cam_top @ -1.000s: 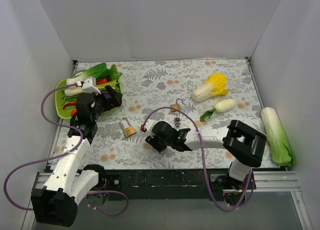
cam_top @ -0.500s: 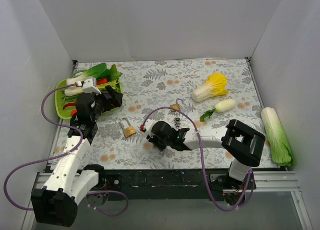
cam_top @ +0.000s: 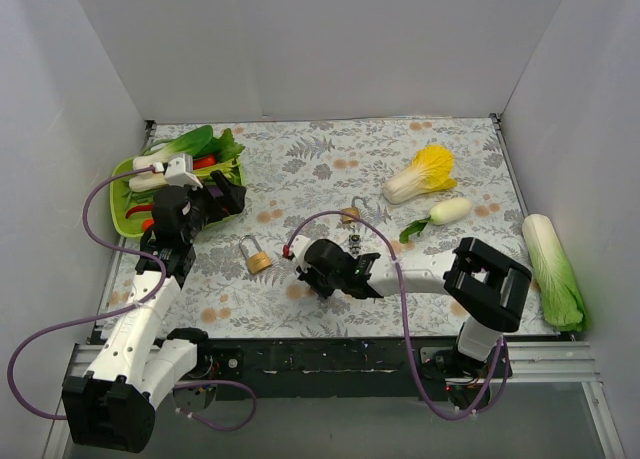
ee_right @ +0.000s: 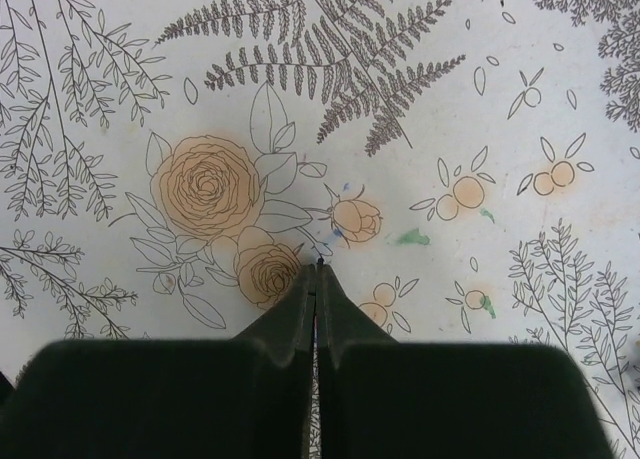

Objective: Unlock with the key

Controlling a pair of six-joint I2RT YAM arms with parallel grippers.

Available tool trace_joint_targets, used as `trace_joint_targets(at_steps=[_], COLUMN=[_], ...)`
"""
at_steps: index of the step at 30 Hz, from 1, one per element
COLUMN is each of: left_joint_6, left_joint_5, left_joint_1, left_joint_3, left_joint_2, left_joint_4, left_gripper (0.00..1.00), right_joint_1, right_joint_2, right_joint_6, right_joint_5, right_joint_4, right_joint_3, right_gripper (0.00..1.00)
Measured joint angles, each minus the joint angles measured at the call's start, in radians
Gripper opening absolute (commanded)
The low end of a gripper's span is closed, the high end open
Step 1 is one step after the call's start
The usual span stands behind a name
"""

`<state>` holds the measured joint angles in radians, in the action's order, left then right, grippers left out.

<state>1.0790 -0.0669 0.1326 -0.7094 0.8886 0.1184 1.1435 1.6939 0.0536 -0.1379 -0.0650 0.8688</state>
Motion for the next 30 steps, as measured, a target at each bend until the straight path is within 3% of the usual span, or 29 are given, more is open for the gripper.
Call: trace_joint_targets(at_steps=[8, 9, 10, 13, 16, 23, 30], left_joint_6=[0.003, 0.003, 0.003, 0.003, 0.003, 0.006, 0.01], left_joint_5=[-0.013, -0.015, -0.019, -0.029, -0.047, -0.066, -0.069], left_joint_1=[0.0, 0.0, 0.0, 0.0, 0.0, 0.0, 0.0], left_joint_3=[0.003, 0.003, 0.003, 0.003, 0.003, 0.003, 0.003], left_joint_2=[0.001, 0.001, 0.001, 0.007, 0.023, 0.034, 0.033], left_joint_4=[0.0, 0.0, -0.001, -0.007, -0.014, -0.014, -0.014], left_gripper=[0.98, 0.98, 0.98, 0.98, 0.98, 0.98, 0.98], right_joint_1=[-0.039, -0.051, -0.068, -0.157, -0.266, -0.406, -0.417], right_joint_2=[-0.094, -0.124, -0.159, -0.29, -0.434, -0.683, -0.81], right_joint_6=[0.057, 0.076, 0.093, 0.18, 0.267, 0.505, 0.711], right_joint_5=[0.006, 0.005, 0.002, 0.005, 0.003, 0.044, 0.044], right_joint_4=[0.069, 0.079, 0.092, 0.118, 0.148, 0.202, 0.294], right_joint_3=[-0.02, -0.031, -0.044, -0.121, -0.225, -0.404, -0.5], right_gripper=[0.03, 0.07, 0.24, 0.53, 0.62, 0.61, 0.61])
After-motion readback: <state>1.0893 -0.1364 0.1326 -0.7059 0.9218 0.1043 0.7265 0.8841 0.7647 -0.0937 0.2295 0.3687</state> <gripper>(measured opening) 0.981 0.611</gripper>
